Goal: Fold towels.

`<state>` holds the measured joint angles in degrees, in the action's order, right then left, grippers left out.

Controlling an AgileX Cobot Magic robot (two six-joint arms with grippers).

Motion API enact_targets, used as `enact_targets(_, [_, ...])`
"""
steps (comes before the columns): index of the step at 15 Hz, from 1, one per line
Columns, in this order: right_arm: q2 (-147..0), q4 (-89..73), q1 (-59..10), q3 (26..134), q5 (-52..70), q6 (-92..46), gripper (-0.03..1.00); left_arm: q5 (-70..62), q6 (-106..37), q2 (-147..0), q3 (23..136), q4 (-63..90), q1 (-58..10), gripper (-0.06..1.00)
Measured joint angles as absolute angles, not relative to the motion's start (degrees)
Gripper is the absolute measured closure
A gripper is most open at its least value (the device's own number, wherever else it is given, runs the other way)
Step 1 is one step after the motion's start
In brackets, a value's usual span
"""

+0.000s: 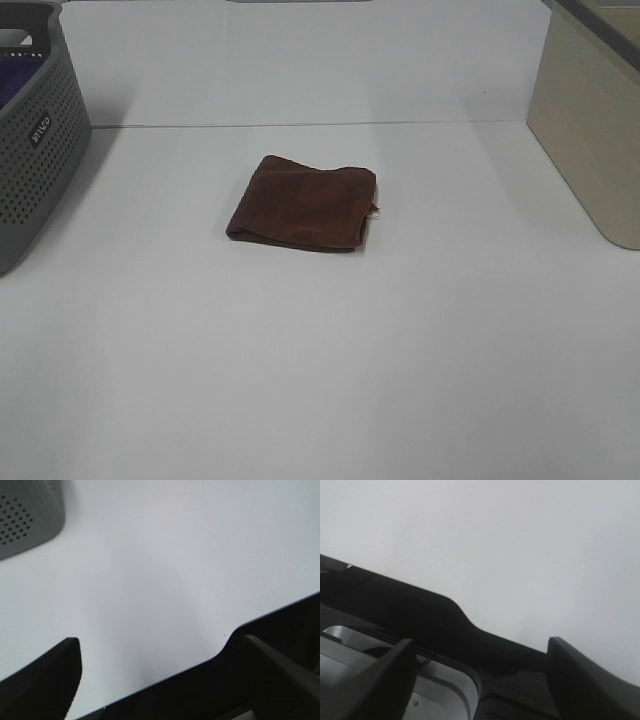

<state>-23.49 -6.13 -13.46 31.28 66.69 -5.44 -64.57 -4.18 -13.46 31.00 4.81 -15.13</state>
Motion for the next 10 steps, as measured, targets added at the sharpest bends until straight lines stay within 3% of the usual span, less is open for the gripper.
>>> enact_targets(10, [-15.8, -7.6, -13.5, 29.1, 61.2, -9.0, 0.28, -60.6, -7.6, -11.0, 28.7, 6.9, -15.1, 0.14])
